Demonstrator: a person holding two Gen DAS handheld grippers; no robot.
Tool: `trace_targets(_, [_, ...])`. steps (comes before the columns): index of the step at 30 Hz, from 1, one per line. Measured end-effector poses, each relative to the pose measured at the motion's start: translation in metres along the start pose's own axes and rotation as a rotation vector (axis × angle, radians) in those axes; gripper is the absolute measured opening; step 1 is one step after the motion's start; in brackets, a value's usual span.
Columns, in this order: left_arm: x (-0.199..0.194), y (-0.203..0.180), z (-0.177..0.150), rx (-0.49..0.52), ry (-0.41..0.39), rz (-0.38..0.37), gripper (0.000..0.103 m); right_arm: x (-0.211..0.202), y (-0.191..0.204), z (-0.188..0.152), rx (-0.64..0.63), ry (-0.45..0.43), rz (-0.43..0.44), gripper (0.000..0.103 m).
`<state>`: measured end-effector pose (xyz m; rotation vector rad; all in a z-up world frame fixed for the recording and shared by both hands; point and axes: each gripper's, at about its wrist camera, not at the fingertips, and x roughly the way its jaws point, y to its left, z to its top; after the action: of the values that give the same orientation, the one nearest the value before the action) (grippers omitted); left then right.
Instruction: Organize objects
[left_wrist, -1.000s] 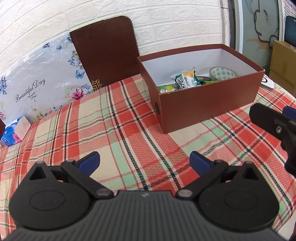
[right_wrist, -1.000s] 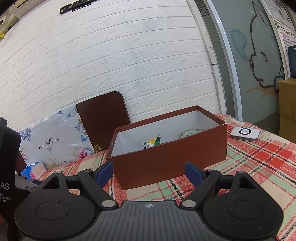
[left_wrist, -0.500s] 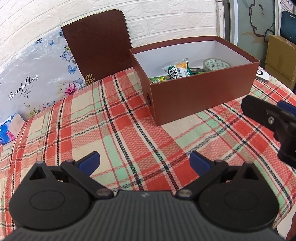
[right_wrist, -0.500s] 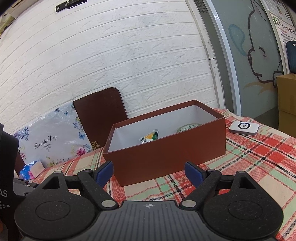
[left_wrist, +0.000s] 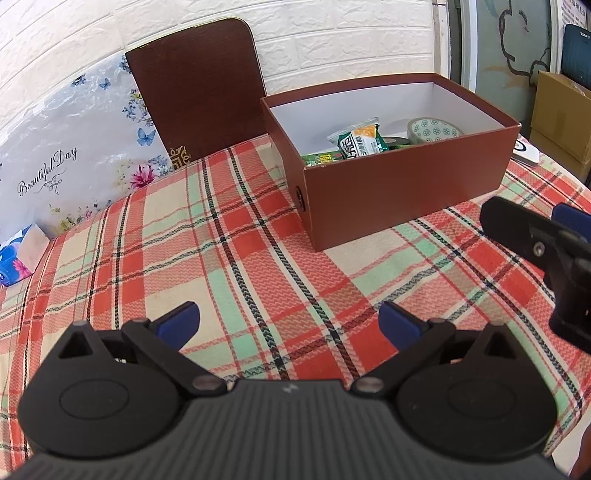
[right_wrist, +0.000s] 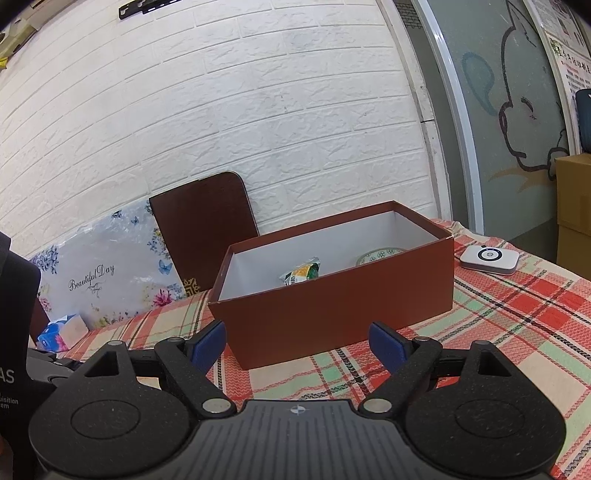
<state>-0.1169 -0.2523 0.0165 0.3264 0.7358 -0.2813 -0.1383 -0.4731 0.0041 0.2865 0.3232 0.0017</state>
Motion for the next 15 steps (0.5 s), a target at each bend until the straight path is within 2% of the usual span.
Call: trace_targets(15, [-0.0009, 0.0039, 0.0004, -0.016, 0.002, -0.009, 0.103, 0.0006, 0.0045, -0.0016, -0.013, -0.002, -0.005, 0.085])
